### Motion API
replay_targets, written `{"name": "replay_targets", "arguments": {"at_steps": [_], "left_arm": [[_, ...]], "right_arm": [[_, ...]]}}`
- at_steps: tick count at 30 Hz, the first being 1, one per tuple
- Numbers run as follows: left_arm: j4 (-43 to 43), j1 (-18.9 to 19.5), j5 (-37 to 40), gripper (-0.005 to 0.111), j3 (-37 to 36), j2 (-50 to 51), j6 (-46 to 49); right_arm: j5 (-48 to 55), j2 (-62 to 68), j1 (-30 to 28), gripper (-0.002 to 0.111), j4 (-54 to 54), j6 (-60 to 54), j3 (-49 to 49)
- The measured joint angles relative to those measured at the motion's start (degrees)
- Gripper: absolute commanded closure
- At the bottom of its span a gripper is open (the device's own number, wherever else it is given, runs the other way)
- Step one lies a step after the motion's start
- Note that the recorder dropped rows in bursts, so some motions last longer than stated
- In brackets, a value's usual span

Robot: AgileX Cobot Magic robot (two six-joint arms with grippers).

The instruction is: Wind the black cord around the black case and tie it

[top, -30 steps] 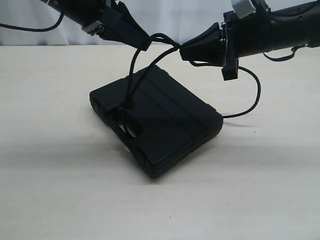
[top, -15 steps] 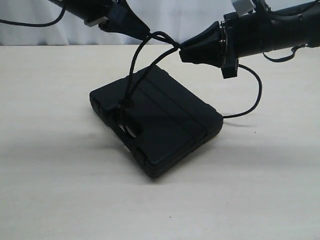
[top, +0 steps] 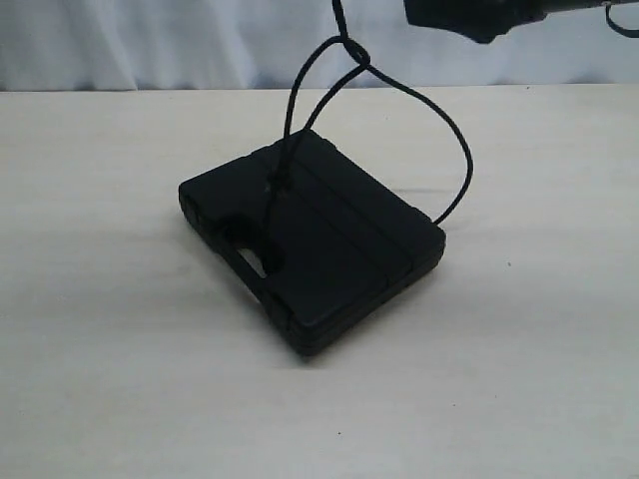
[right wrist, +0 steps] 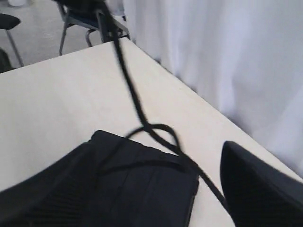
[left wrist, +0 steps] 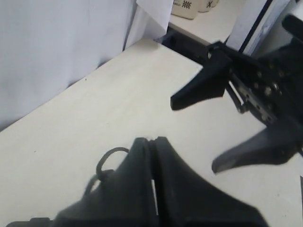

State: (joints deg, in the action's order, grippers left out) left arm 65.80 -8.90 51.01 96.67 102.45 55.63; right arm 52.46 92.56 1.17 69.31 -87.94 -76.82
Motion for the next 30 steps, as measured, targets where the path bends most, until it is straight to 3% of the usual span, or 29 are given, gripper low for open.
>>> {"name": "replay_targets", "arguments": {"at_steps": [5, 13, 17, 20, 24, 30], "left_arm": [[0.7, -1.7, 2.3, 0.107, 0.0, 0.0, 1.1], [0.8, -5.0, 6.0, 0.107, 0.0, 0.0, 2.5], [0.5, -5.0, 6.5, 0.107, 0.0, 0.0, 2.6], [-0.9, -5.0, 6.5, 0.106, 0.0, 0.0, 2.4], [-8.6, -5.0, 6.4, 0.091, 0.0, 0.0, -1.2], [-30.8, -5.0, 6.1, 0.064, 0.0, 0.0, -16.1]], "right_arm": [[0.0, -0.1, 4.5, 0.051, -1.0, -1.6, 0.0], [-11.0, 0.7, 9.5, 0.061, -3.6, -2.8, 0.0], [-12.1, 2.5, 9.5, 0.103, -4.1, -2.5, 0.0], [-12.1, 3.0, 9.5, 0.104, -4.5, -1.5, 0.0], [-12.1, 2.7, 9.5, 0.104, -7.1, 0.8, 0.0], [-12.5, 2.0, 7.5, 0.104, -13.9, 8.9, 0.0]]}}
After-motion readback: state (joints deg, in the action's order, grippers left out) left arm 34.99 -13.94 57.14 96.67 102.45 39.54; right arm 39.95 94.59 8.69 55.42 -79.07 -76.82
